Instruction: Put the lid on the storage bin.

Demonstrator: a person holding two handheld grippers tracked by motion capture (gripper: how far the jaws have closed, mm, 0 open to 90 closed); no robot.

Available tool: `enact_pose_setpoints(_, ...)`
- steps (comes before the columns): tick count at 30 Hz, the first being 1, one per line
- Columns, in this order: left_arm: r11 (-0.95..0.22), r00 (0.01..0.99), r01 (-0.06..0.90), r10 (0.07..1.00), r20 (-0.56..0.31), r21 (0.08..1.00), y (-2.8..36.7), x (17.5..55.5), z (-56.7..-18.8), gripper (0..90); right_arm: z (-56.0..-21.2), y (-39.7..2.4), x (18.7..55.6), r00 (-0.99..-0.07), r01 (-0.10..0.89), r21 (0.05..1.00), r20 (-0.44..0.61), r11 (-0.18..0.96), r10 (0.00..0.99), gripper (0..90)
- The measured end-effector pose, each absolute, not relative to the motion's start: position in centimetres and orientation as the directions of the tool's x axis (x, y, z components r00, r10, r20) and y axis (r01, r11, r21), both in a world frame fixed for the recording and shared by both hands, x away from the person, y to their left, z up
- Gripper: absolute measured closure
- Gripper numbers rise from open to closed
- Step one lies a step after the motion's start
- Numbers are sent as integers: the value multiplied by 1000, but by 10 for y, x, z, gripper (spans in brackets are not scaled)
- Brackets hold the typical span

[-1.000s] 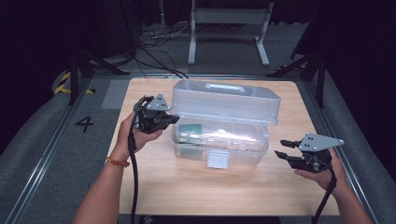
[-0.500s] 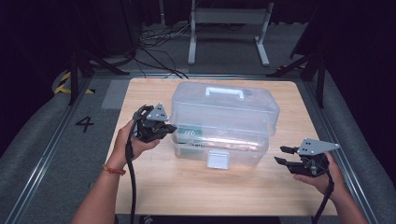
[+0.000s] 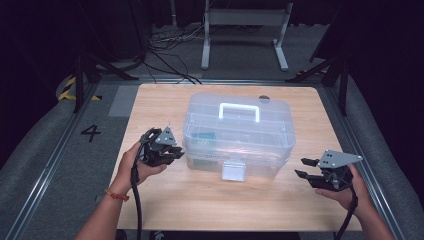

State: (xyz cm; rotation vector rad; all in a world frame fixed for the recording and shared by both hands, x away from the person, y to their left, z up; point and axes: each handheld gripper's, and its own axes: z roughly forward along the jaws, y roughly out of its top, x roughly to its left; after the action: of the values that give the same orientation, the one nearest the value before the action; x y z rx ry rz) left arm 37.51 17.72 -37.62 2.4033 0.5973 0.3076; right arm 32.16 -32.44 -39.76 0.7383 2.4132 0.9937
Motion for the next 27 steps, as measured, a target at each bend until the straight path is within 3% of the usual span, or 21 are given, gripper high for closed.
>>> enact_pose_setpoints(4, -684, 865, 346, 498, 65, 642, 185, 367, -379, 752, -397, -328, 318, -765, 310, 732, -187, 607, 616, 540)
enact_pose_setpoints(8, -718, 858, 340, 502, 113, 608, 188, 356, -383, 712, -397, -335, 314, -756, 317, 734, -188, 601, 627, 532)
enact_pose_setpoints(16, -752, 840, 345, 514, 173, 561, 197, 338, -406, 559, -405, -352, 303, -745, 335, 735, -177, 590, 644, 514)
enact_pose_setpoints(20, -749, 796, 380, 563, 220, 543, 200, 330, -416, 468, -414, -363, 300, -737, 334, 724, -198, 604, 646, 506)
enact_pose_setpoints(23, -730, 790, 403, 582, 192, 552, 205, 327, -422, 356, -430, -376, 298, -723, 362, 702, -204, 614, 660, 495)
enact_pose_setpoints(27, -717, 790, 424, 592, 161, 554, 215, 323, -431, 290, -446, -392, 297, -698, 407, 704, -171, 582, 695, 478)
